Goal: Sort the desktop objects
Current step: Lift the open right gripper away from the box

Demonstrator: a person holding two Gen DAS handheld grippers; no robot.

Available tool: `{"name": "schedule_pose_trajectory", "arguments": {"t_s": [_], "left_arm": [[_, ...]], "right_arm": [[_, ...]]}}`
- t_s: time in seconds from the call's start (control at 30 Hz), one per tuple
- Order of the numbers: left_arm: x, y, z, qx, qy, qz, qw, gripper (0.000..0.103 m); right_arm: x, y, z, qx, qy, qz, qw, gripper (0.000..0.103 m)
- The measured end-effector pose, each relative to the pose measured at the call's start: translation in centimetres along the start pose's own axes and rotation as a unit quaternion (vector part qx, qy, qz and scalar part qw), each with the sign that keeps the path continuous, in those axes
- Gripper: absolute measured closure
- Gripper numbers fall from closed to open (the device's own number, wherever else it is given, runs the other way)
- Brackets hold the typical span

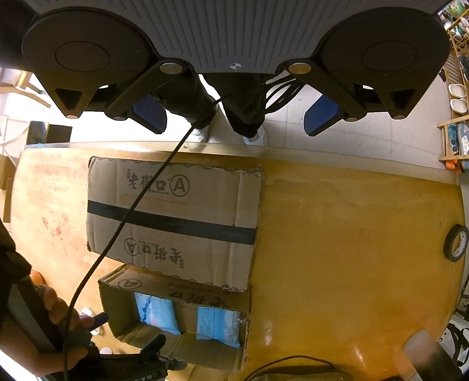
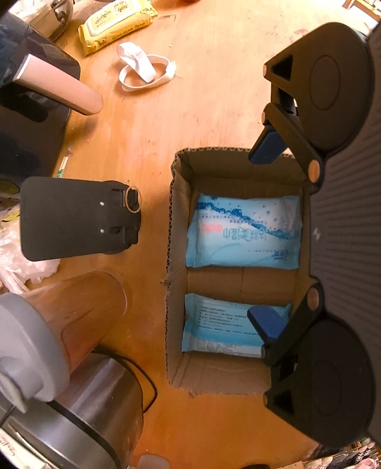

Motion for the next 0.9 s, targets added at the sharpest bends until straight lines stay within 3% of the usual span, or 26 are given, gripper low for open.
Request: {"name": "schedule_pose_trajectory", "arguments": {"t_s": [0.3,0.9], "left_arm": [[0.4,0.2,-0.1,0.005,-0.003,0.000,1.0000,0.000],[1.0,0.3,0.0,0.008,-0.002,0.001,1.0000,0.000]], "right_arm": [[1.0,2.6,-0.1,0.011,-0.006,-0.007,1.000,0.000],[5.4,2.2,0.6,0.012,-0.034,0.015,0.999,0.000]]}}
Point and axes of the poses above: each gripper's, at about its wrist camera, not at the fingertips, and y roughly against the way its jaws point, x to its right, z to its underside, the point moved 4 cm from there along -y, roughly the way its jaws point, and after that the axes turned 6 degrees about x, right-handed, at the moved point
